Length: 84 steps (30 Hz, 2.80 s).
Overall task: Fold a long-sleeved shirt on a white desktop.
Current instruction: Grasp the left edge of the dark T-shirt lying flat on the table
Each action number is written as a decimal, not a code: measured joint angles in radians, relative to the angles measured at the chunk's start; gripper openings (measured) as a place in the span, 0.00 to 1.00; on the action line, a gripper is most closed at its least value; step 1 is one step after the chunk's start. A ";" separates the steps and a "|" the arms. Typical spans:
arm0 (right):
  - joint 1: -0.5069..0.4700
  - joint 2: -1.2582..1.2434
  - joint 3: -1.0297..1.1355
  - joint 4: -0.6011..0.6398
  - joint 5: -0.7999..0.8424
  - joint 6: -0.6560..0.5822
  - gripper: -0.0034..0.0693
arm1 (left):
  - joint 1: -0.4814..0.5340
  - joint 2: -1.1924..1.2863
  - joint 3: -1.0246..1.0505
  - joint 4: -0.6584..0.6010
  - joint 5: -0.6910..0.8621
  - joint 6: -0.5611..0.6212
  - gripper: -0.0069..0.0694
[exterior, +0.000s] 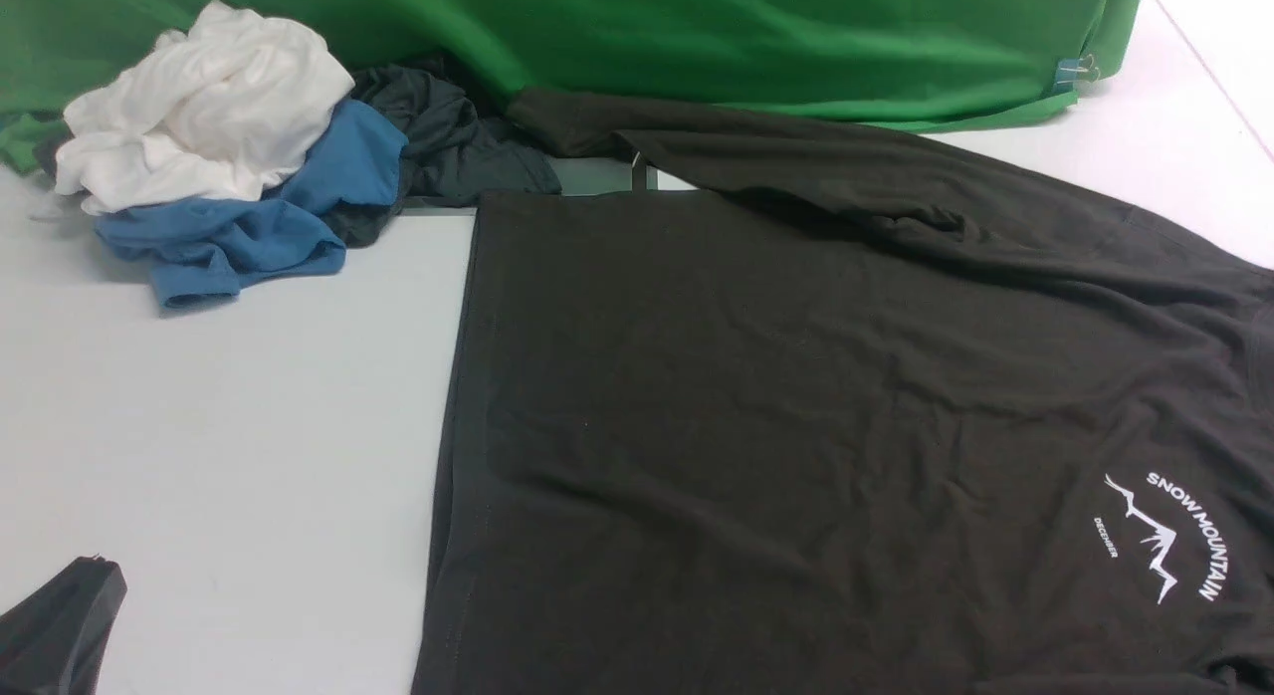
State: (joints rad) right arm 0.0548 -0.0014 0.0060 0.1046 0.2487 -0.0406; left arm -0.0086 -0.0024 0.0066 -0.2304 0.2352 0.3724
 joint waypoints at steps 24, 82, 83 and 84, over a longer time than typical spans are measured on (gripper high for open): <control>0.000 0.000 0.000 0.000 0.000 0.000 0.38 | 0.000 0.000 0.000 0.000 0.000 0.004 0.11; 0.278 0.241 -0.521 0.135 0.372 0.153 0.19 | -0.869 1.112 -0.608 -0.204 0.604 0.388 0.12; 0.335 0.305 -0.642 0.135 0.502 0.076 0.19 | -0.880 1.143 -0.608 -0.205 0.594 0.388 0.12; 0.374 0.344 -0.711 0.135 0.582 0.034 0.19 | -0.886 1.166 -0.608 -0.210 0.581 0.388 0.12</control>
State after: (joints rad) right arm 0.4291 0.3426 -0.7054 0.2397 0.8309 -0.0067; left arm -0.8947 1.1638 -0.6014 -0.4404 0.8160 0.7603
